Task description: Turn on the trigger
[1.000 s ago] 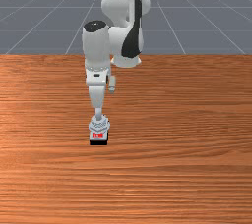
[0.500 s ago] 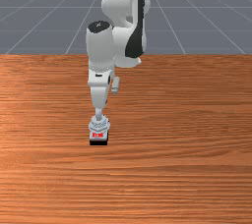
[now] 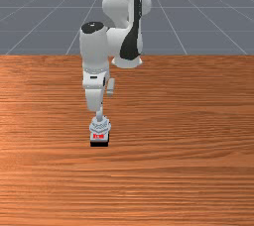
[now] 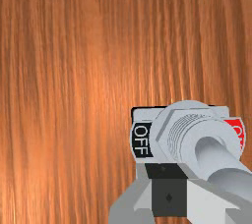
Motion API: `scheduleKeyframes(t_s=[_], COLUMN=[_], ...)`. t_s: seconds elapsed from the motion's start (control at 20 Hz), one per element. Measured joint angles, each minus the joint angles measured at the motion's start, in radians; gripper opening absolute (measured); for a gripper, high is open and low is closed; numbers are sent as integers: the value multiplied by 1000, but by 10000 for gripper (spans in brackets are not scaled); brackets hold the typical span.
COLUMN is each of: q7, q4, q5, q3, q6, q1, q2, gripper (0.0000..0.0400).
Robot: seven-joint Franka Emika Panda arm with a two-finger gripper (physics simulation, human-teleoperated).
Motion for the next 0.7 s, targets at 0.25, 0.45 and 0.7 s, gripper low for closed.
scheduleKeyframes(t_s=[0.25,0.45,0.7], q7=[60,68,39], q4=[11,99,101], q5=[-7,-28,10], q3=[-17,-21,-2], q6=[-25,-137,-106], q1=[17,14,-5], q2=[-10,20,17], gripper=[0,0,0])
